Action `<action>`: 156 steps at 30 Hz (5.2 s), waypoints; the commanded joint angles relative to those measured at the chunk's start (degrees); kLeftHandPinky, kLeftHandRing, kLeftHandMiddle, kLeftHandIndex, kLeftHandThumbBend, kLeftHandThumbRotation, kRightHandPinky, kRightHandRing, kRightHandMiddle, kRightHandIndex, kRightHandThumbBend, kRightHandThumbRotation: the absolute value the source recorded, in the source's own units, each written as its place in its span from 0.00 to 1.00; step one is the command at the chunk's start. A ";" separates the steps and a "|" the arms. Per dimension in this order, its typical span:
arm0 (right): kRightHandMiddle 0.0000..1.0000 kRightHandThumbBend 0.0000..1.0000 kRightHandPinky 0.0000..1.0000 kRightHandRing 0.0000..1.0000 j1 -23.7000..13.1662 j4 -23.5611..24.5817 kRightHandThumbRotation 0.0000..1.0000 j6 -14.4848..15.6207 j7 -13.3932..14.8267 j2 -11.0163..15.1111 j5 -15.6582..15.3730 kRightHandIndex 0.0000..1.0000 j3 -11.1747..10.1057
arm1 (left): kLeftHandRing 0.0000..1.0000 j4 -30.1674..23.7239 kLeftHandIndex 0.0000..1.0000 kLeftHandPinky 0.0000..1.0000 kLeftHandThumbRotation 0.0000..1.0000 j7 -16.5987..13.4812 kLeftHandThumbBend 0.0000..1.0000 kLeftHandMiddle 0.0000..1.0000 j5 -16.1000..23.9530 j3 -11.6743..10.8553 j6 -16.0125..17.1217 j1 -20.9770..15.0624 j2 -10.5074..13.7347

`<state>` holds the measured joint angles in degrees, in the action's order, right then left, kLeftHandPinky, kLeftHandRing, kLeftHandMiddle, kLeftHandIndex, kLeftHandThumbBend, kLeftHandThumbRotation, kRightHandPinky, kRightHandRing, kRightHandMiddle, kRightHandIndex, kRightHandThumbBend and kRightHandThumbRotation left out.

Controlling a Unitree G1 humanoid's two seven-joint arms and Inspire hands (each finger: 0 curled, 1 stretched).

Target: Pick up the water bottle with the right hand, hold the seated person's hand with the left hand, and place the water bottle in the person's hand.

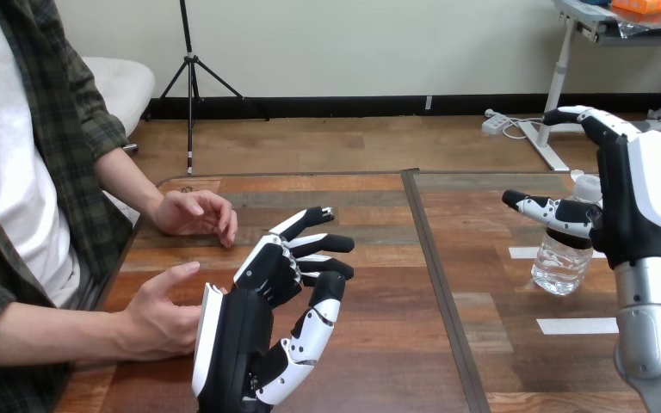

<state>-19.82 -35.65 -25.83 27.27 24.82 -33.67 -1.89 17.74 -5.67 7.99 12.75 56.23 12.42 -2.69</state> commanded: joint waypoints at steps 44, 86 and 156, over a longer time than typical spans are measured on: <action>0.91 0.68 0.91 0.92 -7.38 -12.05 0.00 -9.40 -8.56 -7.85 31.39 0.88 -7.69 | 0.58 -0.72 0.76 0.47 0.45 0.60 0.29 0.66 0.02 -0.13 0.32 -1.15 -1.23; 0.91 0.67 0.94 0.93 -9.68 -17.93 0.00 -8.49 -12.21 -8.68 32.05 0.86 -8.23 | 0.59 -1.04 0.76 0.48 0.45 0.67 0.29 0.66 0.23 -0.24 0.42 -0.97 -1.19; 0.90 0.67 0.90 0.91 -13.87 -26.90 0.00 -3.21 -15.22 -7.95 34.41 0.87 -10.76 | 0.58 -1.59 0.77 0.48 0.46 -0.05 0.29 0.65 1.62 -0.29 0.16 0.13 -1.49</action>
<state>-27.88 -61.99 -28.90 12.56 16.28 0.11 -12.15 17.73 -5.37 9.40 12.43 56.13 12.65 -2.65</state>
